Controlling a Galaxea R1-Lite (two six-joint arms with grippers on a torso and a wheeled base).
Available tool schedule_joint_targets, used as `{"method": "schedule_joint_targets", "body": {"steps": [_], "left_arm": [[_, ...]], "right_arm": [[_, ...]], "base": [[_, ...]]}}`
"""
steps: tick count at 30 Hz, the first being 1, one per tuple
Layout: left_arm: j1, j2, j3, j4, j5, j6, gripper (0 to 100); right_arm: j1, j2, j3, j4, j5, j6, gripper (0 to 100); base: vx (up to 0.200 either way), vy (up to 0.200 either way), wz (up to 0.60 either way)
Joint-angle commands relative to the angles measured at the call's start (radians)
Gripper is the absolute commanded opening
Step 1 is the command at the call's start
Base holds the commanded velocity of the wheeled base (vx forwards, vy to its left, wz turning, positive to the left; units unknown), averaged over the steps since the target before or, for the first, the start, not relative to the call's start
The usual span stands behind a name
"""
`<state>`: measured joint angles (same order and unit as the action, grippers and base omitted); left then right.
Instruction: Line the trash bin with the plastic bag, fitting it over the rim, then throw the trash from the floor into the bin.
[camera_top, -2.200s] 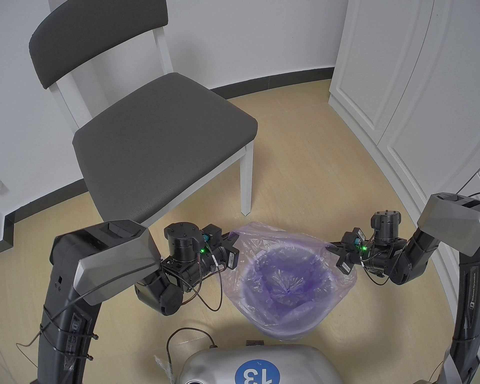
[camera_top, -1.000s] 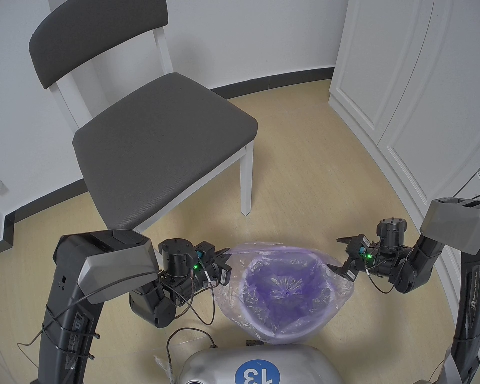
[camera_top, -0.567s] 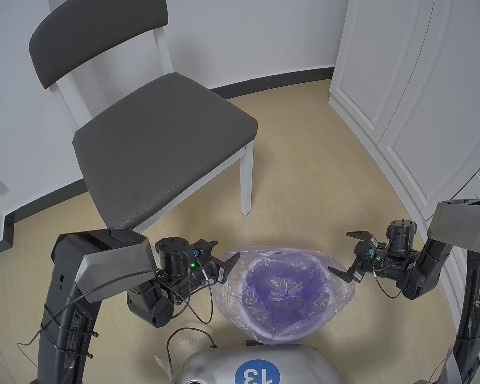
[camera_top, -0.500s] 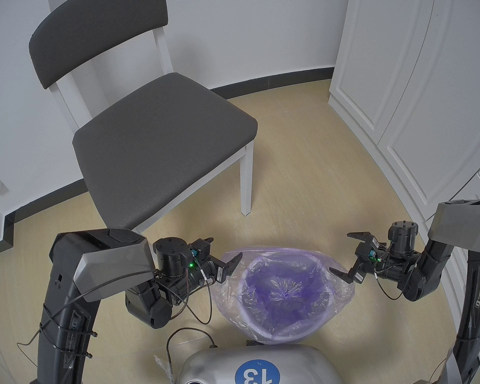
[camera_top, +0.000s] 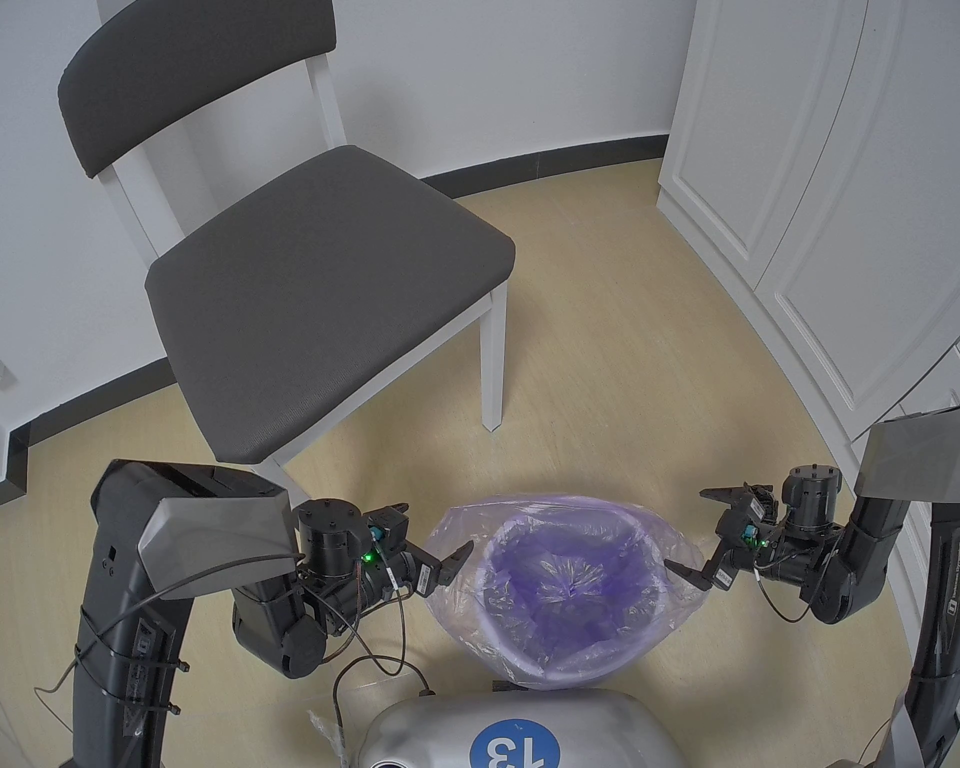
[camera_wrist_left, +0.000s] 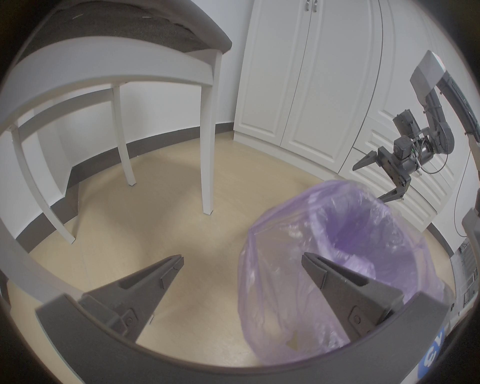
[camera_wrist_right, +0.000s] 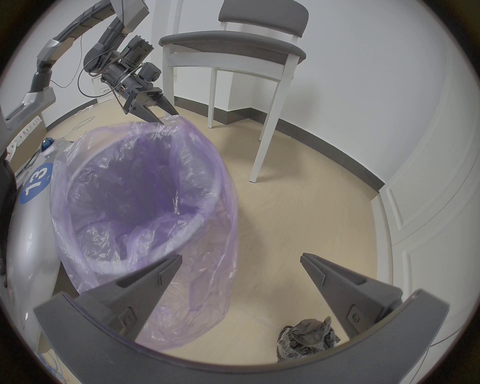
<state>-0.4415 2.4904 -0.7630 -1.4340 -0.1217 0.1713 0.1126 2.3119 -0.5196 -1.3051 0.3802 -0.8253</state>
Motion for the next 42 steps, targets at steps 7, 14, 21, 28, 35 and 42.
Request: {"method": "schedule_joint_targets", "body": {"steps": [7, 14, 21, 28, 35, 42], "left_arm": [[0.041, 0.107, -0.147, 0.07, -0.001, 0.002, 100], [0.043, 0.127, -0.253, 0.182, -0.003, -0.003, 100], [0.046, 0.125, -0.249, 0.23, -0.013, 0.002, 100], [0.056, 0.119, -0.206, 0.228, -0.018, 0.002, 100], [0.075, 0.119, -0.176, 0.216, -0.016, 0.004, 100], [0.078, 0.107, -0.139, 0.176, -0.019, -0.001, 100]], "right_arm": [[-0.001, 0.133, -0.142, 0.037, 0.0, 0.003, 100], [-0.007, 0.138, -0.297, 0.262, 0.0, -0.001, 100], [-0.005, 0.139, -0.387, 0.445, 0.0, -0.035, 100], [-0.01, 0.136, -0.379, 0.469, -0.001, -0.051, 100], [-0.025, 0.139, -0.356, 0.469, -0.007, -0.066, 100], [-0.028, 0.147, -0.341, 0.457, -0.003, -0.067, 100]], "base": [[0.0, 0.0, 0.0], [0.0, 0.0, 0.0], [0.0, 0.0, 0.0], [0.0, 0.0, 0.0], [0.0, 0.0, 0.0], [0.0, 0.0, 0.0]]}}
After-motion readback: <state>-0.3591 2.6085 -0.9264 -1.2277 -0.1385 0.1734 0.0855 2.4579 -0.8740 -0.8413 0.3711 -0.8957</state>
